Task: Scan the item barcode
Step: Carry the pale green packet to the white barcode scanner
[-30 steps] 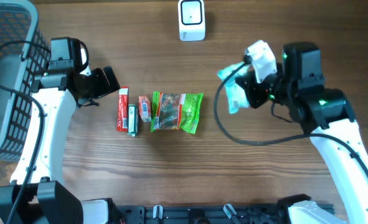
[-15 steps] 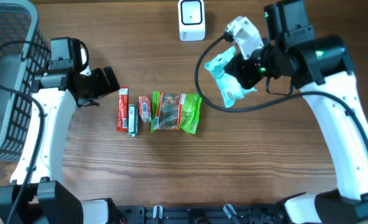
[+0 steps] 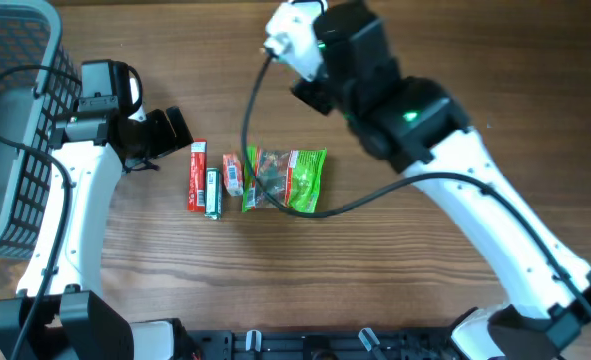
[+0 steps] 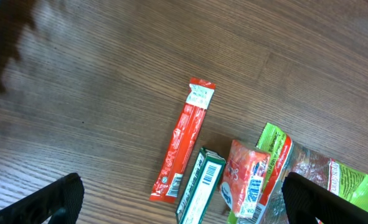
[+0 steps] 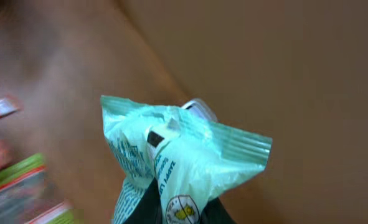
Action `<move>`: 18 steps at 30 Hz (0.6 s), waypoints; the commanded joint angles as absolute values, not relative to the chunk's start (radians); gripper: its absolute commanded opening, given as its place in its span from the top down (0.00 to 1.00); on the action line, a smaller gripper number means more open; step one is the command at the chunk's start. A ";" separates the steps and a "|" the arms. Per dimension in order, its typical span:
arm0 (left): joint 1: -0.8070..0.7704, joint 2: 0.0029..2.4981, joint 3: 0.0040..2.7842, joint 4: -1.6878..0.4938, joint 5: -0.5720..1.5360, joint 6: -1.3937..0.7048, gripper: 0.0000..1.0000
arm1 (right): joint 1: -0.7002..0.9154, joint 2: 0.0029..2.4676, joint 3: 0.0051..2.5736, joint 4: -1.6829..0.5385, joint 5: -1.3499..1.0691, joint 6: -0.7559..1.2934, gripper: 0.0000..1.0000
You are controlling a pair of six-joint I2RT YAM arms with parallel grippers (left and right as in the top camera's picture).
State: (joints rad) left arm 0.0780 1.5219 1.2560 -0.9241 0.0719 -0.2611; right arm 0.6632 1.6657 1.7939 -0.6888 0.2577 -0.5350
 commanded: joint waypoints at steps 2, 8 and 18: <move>0.081 1.520 1.261 -0.922 0.062 -0.270 0.00 | 0.661 1.745 1.818 -0.517 0.452 -0.775 0.96; 0.081 1.520 1.261 -0.922 0.062 -0.270 0.00 | 0.638 1.863 1.822 -0.167 0.584 -1.090 0.96; 0.081 1.520 1.261 -0.922 0.062 -0.270 0.00 | 0.477 2.042 1.822 0.089 0.364 -0.892 0.96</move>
State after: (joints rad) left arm 0.0780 1.5219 1.2560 -0.9245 0.0719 -0.2611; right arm 0.5293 1.9831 1.7981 0.0067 0.4416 -1.0039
